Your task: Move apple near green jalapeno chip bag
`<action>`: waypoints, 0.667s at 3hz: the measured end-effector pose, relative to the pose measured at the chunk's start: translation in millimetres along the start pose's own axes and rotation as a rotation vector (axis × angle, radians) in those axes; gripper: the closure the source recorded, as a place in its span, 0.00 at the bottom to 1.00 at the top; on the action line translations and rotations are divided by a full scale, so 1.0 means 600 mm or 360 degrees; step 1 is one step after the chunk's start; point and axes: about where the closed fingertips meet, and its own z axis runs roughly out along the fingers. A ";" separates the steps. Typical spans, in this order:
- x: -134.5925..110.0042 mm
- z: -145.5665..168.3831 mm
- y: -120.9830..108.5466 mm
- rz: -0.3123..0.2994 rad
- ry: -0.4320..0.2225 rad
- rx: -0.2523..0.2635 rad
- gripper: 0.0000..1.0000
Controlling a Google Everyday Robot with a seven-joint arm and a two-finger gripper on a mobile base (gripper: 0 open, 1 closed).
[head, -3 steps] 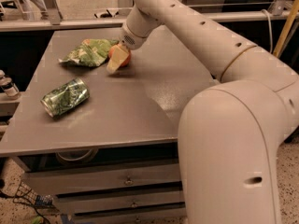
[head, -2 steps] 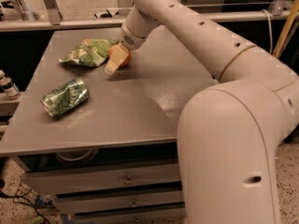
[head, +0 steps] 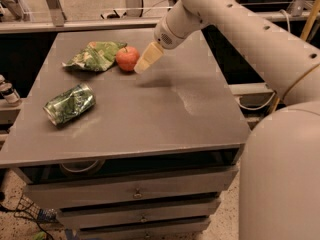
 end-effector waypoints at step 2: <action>0.122 -0.180 -0.067 0.0286 -0.0012 0.0379 0.00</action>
Offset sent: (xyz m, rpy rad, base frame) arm -0.0421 -0.2279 0.0563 0.0814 -0.1239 -0.5386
